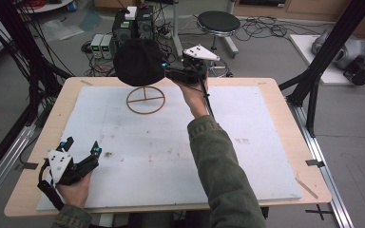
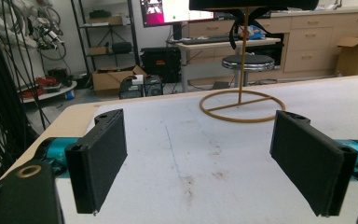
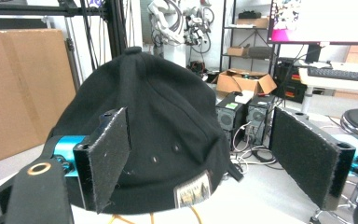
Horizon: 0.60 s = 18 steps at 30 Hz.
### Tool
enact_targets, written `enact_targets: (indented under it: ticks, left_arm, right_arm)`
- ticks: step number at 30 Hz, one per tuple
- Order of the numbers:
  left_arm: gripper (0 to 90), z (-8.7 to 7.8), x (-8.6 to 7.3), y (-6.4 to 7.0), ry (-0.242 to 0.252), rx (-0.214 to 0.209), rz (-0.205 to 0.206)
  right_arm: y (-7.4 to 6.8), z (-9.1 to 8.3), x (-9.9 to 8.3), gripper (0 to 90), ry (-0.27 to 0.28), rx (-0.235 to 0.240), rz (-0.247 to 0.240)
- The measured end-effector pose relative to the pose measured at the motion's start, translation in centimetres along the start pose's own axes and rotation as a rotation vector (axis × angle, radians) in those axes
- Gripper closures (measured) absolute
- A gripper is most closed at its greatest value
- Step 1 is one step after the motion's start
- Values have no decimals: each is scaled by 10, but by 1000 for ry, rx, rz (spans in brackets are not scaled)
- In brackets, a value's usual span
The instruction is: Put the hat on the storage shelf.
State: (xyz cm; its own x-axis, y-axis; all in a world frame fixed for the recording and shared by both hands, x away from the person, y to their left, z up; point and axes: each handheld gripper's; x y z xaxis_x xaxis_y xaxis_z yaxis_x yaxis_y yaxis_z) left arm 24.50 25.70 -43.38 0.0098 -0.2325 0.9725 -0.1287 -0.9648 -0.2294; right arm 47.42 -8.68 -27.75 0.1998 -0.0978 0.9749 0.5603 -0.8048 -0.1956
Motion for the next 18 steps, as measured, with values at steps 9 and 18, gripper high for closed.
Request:
enact_targets:
  ticks: [9,18]
  left_arm:
    - [187,0,0,0,-5,1,-7]
    - [187,0,0,0,-3,0,-10]
  right_arm:
    - [17,-20,-12,199,-21,-22,15]
    - [28,-47,-21,199,-8,-24,12]
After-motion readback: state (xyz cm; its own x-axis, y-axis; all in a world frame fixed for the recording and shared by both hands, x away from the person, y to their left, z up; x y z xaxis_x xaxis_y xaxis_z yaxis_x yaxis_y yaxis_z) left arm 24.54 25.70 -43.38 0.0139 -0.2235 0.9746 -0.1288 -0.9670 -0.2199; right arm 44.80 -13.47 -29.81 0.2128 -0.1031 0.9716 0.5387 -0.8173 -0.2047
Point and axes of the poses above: each handheld gripper's, and its own axes: z roughly forward along the jaws, x roughly out of its top, y roughly to its right, and after that the axes turned 10 degrees about z, right-handed
